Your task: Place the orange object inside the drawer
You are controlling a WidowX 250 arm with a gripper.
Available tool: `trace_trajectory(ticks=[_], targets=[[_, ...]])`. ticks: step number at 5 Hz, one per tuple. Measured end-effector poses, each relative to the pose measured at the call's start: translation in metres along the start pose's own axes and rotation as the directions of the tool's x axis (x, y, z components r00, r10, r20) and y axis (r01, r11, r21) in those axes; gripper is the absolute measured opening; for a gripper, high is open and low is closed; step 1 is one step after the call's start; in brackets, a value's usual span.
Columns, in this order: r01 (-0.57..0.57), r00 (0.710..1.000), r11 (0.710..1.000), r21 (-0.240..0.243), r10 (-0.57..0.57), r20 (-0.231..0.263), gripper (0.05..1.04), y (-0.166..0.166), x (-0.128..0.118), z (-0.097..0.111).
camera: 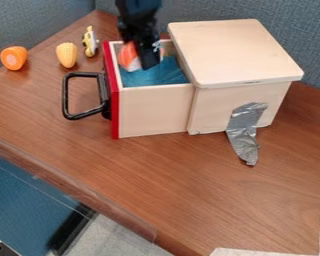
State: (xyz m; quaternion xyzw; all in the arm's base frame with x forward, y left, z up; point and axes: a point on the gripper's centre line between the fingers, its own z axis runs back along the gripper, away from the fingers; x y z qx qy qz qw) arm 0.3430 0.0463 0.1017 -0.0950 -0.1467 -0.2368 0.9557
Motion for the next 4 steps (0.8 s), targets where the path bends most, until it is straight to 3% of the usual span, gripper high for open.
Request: trace_trajectory(ticks=[1,2,3,4], targets=[[-0.019,1.000,0.999,0.032,0.019,-0.021,0.649,0.004,-0.004,-0.002],[-0.019,0.999,0.999,0.043,0.021,-0.047,0.945,0.004,-0.009,-0.004],[-0.007,0.999,0.999,0.033,0.008,-0.048,1.009,0.002,-0.010,-0.006],[-0.002,1.000,0.999,0.034,0.003,-0.029,1.004,0.000,-0.011,0.005]])
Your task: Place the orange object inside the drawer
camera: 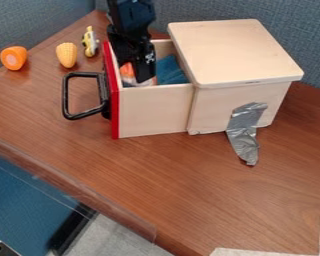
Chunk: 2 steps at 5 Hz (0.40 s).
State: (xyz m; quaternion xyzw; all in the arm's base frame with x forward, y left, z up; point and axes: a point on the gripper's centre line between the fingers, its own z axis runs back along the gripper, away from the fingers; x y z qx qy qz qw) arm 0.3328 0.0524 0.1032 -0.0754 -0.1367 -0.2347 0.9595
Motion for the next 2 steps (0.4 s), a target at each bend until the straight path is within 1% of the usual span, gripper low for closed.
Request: trace_trajectory(ticks=[1,2], targets=[[-0.006,1.000,1.000,0.018,0.006,0.021,1.001,0.000,-0.015,0.022],[0.008,1.000,0.999,0.042,-0.008,-0.010,1.001,-0.003,-0.034,0.037]])
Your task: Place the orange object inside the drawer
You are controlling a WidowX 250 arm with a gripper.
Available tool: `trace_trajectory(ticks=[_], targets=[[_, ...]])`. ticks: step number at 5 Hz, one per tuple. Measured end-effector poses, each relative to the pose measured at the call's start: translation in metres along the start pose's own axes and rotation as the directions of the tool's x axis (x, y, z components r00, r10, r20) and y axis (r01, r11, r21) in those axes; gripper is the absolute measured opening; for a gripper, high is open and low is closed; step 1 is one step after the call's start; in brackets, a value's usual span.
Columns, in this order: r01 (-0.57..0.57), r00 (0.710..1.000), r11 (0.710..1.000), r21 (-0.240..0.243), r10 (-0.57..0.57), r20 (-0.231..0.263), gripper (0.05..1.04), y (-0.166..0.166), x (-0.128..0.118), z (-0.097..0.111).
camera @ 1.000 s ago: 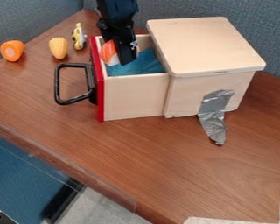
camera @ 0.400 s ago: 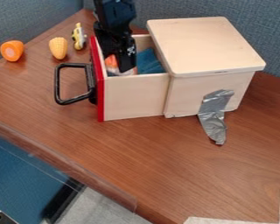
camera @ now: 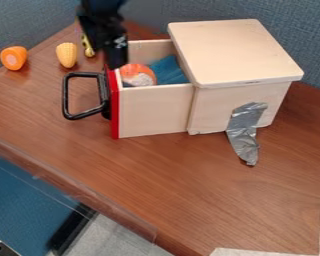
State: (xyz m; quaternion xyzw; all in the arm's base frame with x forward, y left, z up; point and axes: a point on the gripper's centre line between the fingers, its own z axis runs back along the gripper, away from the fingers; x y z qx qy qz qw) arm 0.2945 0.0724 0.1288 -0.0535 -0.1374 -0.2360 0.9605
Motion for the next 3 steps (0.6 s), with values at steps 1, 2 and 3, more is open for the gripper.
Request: trace_trajectory(ticks=[1,2,3], targets=[[-0.014,0.996,1.000,-0.006,0.013,-0.092,1.001,0.003,-0.028,0.004],[0.006,0.983,1.000,-0.009,-0.007,-0.181,1.001,0.004,-0.051,0.006],[-0.023,0.977,1.000,-0.016,0.019,-0.210,1.001,0.014,-0.071,0.012]])
